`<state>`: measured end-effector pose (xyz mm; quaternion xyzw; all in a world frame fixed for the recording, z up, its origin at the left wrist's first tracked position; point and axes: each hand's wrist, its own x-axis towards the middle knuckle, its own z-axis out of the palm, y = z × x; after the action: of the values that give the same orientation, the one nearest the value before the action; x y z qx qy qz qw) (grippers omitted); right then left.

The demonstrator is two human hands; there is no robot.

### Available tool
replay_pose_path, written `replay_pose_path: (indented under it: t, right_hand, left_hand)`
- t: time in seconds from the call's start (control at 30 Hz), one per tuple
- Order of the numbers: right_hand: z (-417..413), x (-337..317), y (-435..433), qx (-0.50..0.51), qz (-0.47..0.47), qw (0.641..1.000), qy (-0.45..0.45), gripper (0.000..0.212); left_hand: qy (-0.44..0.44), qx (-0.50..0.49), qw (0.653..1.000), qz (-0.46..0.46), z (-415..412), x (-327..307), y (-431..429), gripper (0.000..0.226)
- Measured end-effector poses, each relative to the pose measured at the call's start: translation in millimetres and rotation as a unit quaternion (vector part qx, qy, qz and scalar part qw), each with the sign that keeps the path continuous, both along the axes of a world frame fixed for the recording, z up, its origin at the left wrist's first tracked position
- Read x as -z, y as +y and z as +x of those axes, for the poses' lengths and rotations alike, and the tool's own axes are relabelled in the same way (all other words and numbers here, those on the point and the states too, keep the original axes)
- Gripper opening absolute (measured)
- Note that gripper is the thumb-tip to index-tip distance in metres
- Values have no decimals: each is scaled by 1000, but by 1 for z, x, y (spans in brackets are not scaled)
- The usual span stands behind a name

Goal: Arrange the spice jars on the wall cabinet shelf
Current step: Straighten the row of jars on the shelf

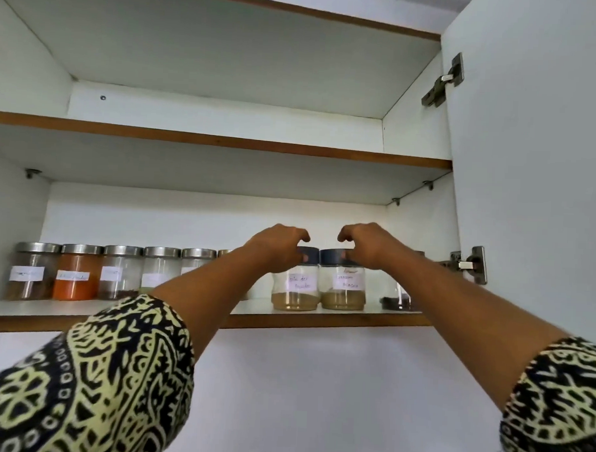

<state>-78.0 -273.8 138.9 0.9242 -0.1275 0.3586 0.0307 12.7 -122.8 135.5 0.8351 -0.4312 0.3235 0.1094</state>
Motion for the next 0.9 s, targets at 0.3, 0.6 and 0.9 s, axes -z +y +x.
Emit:
replay_pose_path:
  t: [0.3,0.6,0.9]
  right_hand:
    - [24,8,-33,-61,-11,996,61,34]
    - [81,2,-32,-53,-12,997,63,33]
    - [148,-1,-33,-6,-36,997,67,32]
  left_hand:
    - [37,-55,997,26,20,-3,-17,33]
    - [32,-66,997,26,74,-3,-27,30]
    - [37,-50,998,14,136,-2,-32,27]
